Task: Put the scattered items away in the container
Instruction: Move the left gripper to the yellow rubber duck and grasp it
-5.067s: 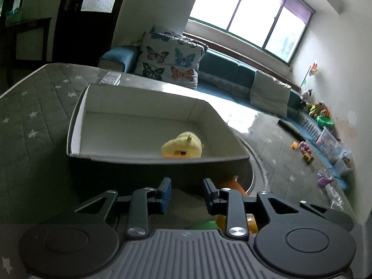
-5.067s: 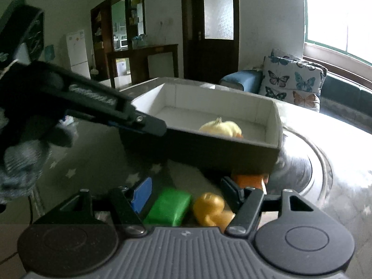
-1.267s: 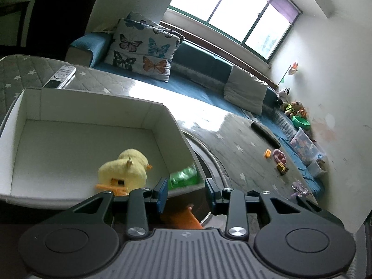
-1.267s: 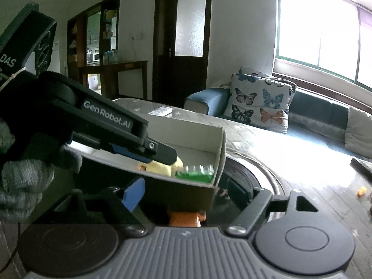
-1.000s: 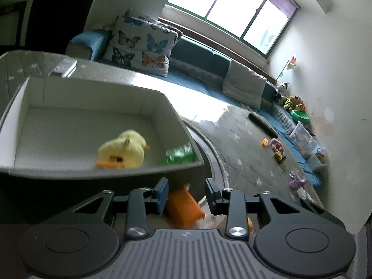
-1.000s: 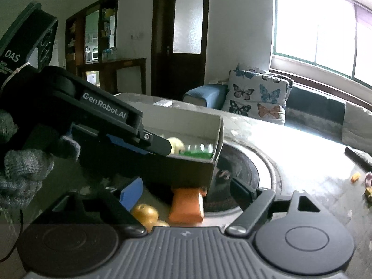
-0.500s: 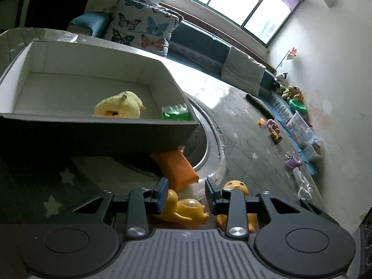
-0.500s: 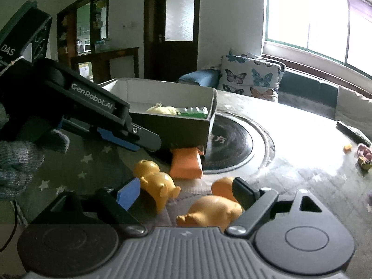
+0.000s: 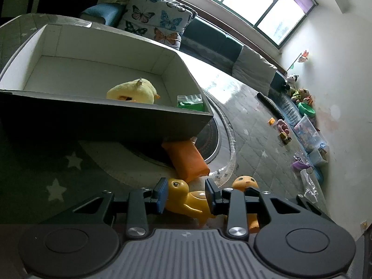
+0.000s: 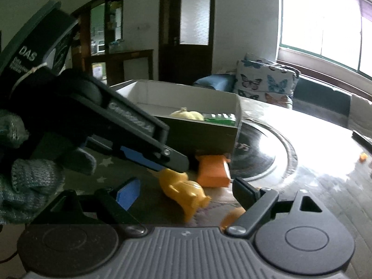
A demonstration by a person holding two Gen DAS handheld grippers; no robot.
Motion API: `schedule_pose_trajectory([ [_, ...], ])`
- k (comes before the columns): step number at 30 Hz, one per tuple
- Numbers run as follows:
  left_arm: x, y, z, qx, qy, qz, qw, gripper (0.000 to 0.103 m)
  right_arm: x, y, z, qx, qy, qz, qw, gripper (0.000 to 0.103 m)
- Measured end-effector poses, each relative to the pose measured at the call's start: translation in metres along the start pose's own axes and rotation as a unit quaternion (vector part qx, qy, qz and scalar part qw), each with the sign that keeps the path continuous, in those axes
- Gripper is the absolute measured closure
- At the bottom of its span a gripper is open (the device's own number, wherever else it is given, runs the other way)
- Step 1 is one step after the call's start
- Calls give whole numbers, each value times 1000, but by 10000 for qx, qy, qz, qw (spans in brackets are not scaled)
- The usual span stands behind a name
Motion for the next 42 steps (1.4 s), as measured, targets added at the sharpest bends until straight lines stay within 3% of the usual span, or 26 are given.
schedule_pose_trajectory([
  [10,4,-26,4,-335,-15,-194,9992,66,-15,-17,16,-539,-77,-235,9982,15],
  [16,1,-56,-14,-534,264,-485,9970,66,-30,-37,24,-857,31,-596,9945,14],
  [22,-2,-85,-32,-730,546,-778,9928,66,-44,-44,19,-766,248,-809,9935,17],
  [27,-8,-94,-49,-642,750,-889,9911,66,-52,-50,14,-640,349,-955,9928,24],
  [39,-12,-101,-58,-423,765,-1316,9874,64,-56,-50,9,-423,329,-1078,9927,43],
  [42,-13,-103,-55,-409,773,-1387,9865,63,-58,-49,10,-403,297,-1083,9929,44],
])
Point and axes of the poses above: each gripper's, at about its wrist camera, not at the fingertips, and z roughly against the way its jaws point, y to its left, x to its top, the point moved 4 cm from there along -z, roughly the way its jaws point, and after that the axes turned 1 degree about x, right-handed, at the moved point
